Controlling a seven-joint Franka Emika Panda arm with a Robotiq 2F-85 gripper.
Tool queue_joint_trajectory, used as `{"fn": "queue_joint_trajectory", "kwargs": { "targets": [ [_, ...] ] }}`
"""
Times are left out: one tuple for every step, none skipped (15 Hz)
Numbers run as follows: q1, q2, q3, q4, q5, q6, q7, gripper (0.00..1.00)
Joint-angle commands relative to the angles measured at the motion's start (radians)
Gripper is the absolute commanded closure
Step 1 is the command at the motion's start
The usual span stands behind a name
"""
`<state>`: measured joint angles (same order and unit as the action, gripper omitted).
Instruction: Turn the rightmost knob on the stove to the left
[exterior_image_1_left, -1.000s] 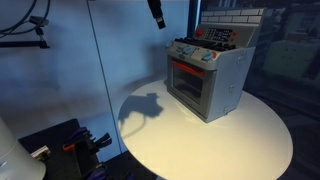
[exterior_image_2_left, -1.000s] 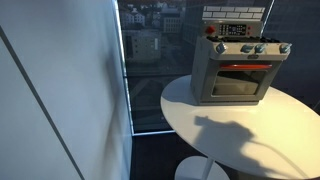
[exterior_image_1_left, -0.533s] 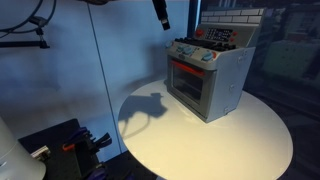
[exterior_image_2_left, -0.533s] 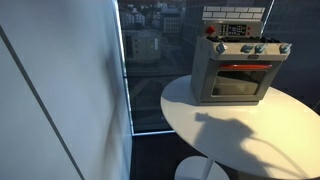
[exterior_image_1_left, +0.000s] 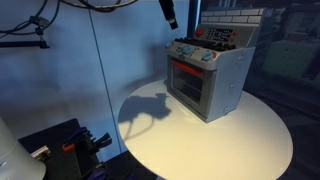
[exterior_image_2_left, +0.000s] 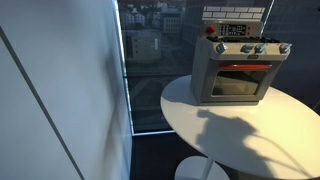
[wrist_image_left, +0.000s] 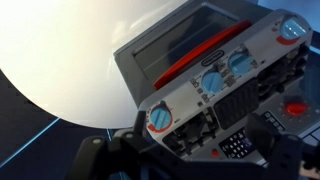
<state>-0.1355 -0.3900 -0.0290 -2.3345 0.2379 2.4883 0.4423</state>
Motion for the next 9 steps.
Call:
{"fn": "queue_joint_trajectory", "kwargs": {
  "targets": [
    [-0.011, 0.041, -0.003, 0.002, 0.017, 0.075, 0.037, 0.0],
    [-0.014, 0.056, -0.006, 0.003, 0.016, 0.093, 0.044, 0.0],
    [-0.017, 0.069, -0.007, 0.003, 0.016, 0.109, 0.053, 0.0],
    [-0.019, 0.086, -0.009, 0.003, 0.017, 0.129, 0.06, 0.0],
    [-0.02, 0.101, -0.012, 0.004, 0.019, 0.145, 0.065, 0.0],
    [-0.019, 0.119, -0.016, 0.008, 0.022, 0.165, 0.066, 0.0],
    [-0.019, 0.137, -0.019, 0.013, 0.025, 0.185, 0.066, 0.0],
    [-0.016, 0.155, -0.024, 0.019, 0.032, 0.202, 0.065, 0.0],
    [-0.013, 0.17, -0.028, 0.023, 0.042, 0.219, 0.062, 0.0]
  ]
}}
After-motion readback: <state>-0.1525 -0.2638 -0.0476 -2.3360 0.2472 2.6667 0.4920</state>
